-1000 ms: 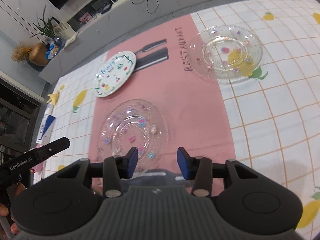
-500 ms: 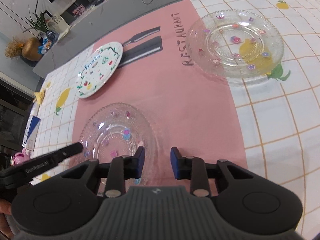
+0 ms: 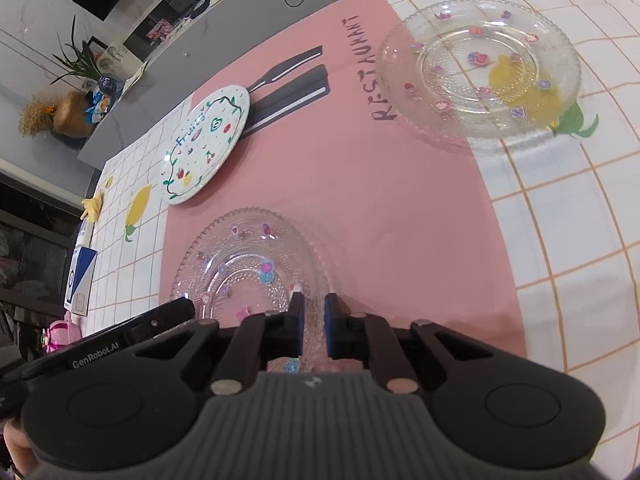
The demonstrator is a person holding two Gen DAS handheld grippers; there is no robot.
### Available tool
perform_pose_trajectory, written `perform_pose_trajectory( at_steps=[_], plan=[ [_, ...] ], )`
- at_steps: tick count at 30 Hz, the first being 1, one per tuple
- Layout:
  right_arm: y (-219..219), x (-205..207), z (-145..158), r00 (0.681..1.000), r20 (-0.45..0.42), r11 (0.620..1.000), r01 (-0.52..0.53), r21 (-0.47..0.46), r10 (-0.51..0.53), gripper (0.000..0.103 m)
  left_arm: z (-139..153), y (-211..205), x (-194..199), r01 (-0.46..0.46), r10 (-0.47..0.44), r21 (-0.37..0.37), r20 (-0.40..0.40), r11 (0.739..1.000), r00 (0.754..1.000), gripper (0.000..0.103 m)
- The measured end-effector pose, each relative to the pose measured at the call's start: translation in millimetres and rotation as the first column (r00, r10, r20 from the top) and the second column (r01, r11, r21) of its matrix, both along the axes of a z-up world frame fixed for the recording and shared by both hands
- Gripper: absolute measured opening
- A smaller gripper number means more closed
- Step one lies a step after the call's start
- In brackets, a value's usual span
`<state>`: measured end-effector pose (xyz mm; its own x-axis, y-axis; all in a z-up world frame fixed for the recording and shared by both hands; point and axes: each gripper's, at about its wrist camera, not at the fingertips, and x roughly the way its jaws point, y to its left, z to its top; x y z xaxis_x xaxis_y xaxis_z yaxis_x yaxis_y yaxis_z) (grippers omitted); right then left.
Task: Organize plates and bowls
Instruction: 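Carry the glass plate with both grippers toward the bowl stack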
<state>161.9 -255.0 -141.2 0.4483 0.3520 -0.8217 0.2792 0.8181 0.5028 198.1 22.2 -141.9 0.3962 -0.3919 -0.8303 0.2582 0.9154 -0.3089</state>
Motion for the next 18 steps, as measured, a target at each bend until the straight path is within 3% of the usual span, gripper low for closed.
perform_pose_trajectory(
  at_steps=[10, 18],
  plan=[
    [2.6, 1.7, 14.6, 1.0, 0.023, 1.0, -0.003, -0.017, 0.003, 0.007, 10.0, 7.7, -0.3, -0.033, 0.033, -0.047, -0.004, 0.998, 0.999, 0.017],
    [-1.7, -5.1, 55.2, 0.994, 0.107, 0.999, 0.016, -0.032, -0.012, 0.008, 61.8, 7.5, -12.9, -0.04, 0.05, -0.113, 0.091, 0.993, 0.995, 0.017]
  ],
)
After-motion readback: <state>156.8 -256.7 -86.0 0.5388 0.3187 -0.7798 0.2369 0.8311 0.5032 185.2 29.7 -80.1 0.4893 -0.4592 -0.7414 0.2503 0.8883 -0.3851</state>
